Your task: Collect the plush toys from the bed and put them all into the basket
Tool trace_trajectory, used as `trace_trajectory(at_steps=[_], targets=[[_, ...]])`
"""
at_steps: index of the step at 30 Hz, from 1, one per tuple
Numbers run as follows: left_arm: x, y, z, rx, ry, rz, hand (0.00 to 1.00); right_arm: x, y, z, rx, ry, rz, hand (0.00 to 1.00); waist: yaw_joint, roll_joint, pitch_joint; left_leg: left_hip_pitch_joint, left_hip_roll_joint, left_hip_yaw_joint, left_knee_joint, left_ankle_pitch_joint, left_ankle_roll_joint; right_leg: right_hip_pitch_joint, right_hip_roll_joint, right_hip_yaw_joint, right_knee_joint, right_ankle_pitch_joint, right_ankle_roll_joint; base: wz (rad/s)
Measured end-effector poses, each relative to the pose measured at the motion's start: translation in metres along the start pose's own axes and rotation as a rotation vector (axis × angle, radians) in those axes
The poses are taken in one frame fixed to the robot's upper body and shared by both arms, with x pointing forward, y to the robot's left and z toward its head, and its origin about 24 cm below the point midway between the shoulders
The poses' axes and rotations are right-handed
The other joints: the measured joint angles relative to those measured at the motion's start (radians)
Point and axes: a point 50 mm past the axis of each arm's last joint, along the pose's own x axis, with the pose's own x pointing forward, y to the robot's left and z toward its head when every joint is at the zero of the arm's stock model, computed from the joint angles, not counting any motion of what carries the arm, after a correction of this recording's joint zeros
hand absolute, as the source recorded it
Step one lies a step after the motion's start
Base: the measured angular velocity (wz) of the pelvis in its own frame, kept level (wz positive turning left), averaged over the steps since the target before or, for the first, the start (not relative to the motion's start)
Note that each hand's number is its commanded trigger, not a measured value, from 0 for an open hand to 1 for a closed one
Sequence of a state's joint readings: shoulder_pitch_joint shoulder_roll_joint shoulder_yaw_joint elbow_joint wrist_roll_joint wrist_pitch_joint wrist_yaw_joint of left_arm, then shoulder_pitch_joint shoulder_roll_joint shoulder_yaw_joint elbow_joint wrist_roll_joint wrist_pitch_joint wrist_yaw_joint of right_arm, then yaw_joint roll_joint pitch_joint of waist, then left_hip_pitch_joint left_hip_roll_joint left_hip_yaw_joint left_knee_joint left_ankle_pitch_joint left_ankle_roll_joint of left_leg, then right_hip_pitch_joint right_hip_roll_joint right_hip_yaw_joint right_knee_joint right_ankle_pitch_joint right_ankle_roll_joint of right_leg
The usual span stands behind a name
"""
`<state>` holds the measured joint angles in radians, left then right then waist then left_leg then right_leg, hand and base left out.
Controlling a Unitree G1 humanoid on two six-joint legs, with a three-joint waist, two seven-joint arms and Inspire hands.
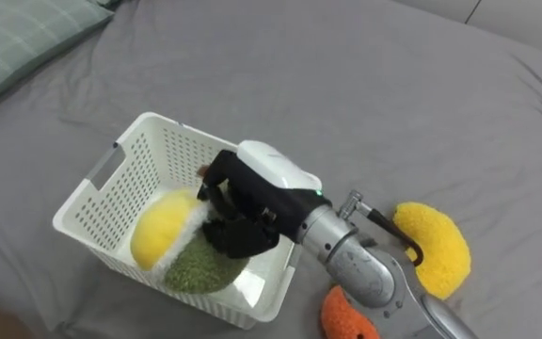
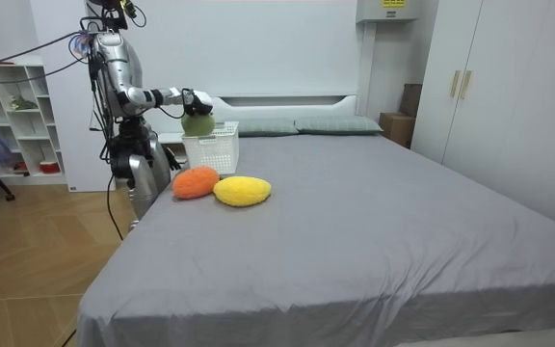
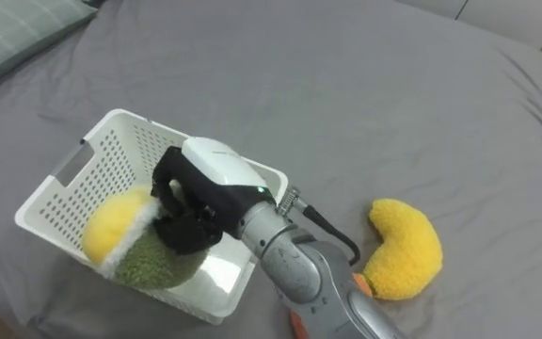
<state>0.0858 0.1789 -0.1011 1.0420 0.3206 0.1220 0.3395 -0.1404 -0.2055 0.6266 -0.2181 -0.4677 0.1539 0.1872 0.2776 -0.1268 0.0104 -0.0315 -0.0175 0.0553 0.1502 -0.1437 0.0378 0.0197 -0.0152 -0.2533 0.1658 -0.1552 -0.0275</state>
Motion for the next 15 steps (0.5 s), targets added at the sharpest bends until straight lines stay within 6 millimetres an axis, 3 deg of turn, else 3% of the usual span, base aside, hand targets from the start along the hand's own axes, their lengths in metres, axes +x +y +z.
trace_trajectory(at_steps=[15], targets=[[-0.0009,-0.0014,-0.0053,0.05,0.016,-0.01,0.0,0.0018,0.0062,-0.0084,-0.023,0.045,0.029,0.0,0.005,0.004,0.0025,-0.011,-0.001,-0.009,0.01,0.0,0.0,-0.002,0.0,0.001,-0.002,0.0,0.0,0.01]])
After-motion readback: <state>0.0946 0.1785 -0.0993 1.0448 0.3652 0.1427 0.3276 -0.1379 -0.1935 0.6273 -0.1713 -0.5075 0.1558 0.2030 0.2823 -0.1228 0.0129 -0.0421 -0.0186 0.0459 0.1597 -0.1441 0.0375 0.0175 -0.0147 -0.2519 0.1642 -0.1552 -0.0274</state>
